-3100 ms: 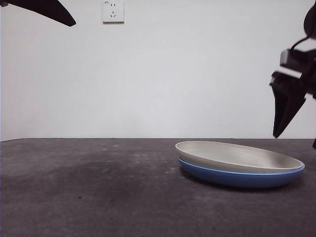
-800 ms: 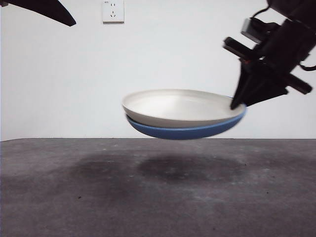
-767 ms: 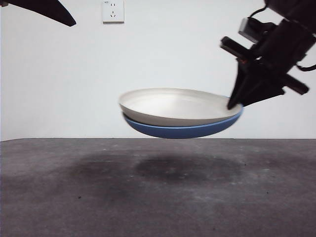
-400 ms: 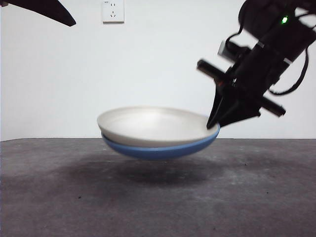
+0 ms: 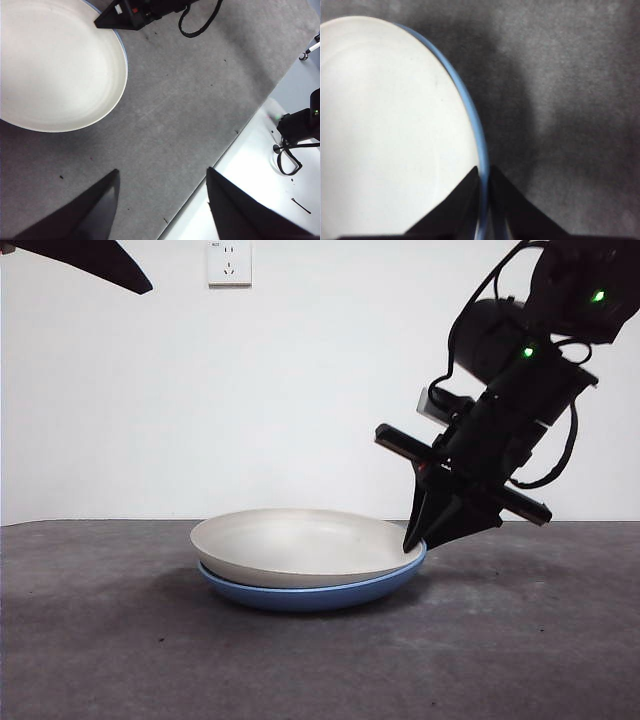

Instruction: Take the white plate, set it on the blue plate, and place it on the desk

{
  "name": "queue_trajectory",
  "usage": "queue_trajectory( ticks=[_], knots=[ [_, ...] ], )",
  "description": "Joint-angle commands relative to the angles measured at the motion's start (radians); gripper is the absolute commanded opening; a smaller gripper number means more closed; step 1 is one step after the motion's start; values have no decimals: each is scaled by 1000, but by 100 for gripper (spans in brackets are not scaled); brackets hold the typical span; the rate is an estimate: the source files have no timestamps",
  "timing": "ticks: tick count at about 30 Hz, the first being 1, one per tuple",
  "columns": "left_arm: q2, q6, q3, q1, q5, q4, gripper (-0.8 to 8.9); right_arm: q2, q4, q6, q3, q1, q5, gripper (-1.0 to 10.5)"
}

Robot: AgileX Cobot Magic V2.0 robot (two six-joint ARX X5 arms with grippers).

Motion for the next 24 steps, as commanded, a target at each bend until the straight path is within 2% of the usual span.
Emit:
queue_trajectory(
  ticks=[1, 8, 11, 14, 24],
  knots=[
    [5, 11, 10, -7, 3, 6, 279, 27, 13, 16, 26, 8, -3, 13],
    [5, 11, 10, -7, 3, 8, 279, 30, -10, 11, 26, 8, -11, 40],
    [5, 11, 10, -7, 3, 7, 279, 30, -26, 11, 26, 10, -10, 201],
    [5, 11, 10, -7, 3, 7, 279, 29, -31, 11, 26, 10, -11, 289],
    [5, 11, 10, -7, 3, 8, 279, -90, -84, -26, 27, 10, -1, 289]
  ],
)
